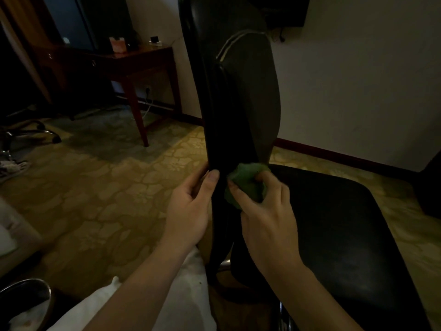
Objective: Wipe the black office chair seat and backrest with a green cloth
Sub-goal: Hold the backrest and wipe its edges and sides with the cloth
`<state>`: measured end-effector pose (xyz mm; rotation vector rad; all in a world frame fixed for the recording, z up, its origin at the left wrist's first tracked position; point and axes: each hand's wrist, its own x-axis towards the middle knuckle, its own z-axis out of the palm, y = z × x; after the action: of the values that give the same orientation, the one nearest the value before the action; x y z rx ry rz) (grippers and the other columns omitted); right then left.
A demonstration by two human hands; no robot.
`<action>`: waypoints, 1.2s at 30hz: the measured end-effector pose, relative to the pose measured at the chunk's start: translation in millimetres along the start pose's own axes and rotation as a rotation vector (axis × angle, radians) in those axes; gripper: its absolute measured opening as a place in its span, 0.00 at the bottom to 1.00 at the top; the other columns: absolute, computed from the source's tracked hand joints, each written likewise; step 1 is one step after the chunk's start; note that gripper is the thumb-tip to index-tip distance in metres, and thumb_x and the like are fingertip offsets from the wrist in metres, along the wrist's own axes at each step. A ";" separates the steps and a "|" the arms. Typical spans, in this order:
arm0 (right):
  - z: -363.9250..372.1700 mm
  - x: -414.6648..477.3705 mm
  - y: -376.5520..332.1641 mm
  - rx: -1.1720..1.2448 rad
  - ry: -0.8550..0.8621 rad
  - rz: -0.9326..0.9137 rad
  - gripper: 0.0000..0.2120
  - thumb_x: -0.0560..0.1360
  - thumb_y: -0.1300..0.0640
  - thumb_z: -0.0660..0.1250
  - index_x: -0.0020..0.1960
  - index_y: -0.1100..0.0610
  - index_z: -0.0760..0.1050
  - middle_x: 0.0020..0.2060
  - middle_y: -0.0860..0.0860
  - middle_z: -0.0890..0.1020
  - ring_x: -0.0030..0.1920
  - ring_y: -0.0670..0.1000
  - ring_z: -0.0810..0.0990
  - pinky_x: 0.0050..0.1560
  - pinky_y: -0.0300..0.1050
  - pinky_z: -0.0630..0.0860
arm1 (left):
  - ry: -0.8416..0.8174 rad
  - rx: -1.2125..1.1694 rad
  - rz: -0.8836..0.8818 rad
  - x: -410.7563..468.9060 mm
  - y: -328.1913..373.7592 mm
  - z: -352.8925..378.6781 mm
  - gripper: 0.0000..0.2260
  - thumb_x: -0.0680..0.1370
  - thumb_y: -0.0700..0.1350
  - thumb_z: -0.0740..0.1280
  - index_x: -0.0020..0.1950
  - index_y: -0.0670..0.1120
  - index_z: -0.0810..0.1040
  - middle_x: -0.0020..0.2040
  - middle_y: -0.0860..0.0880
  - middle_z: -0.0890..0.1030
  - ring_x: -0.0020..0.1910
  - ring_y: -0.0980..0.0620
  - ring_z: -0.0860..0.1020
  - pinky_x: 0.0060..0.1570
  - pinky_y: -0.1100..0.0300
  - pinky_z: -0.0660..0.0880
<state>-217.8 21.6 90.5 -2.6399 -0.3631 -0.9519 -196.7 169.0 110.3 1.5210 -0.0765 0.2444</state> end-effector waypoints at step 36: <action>-31.3 19.1 -3.2 0.331 0.153 0.036 0.27 0.73 0.63 0.70 0.70 0.54 0.68 0.66 0.55 0.72 0.66 0.54 0.72 0.61 0.44 0.72 | -0.016 -0.098 -0.020 -4.8 -6.8 0.8 0.22 0.75 0.57 0.66 0.68 0.53 0.77 0.61 0.56 0.83 0.61 0.57 0.80 0.60 0.58 0.77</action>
<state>-222.6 15.4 126.4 -2.2539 -0.3964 -0.9810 -199.9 167.4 102.7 1.4261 -0.0845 0.2100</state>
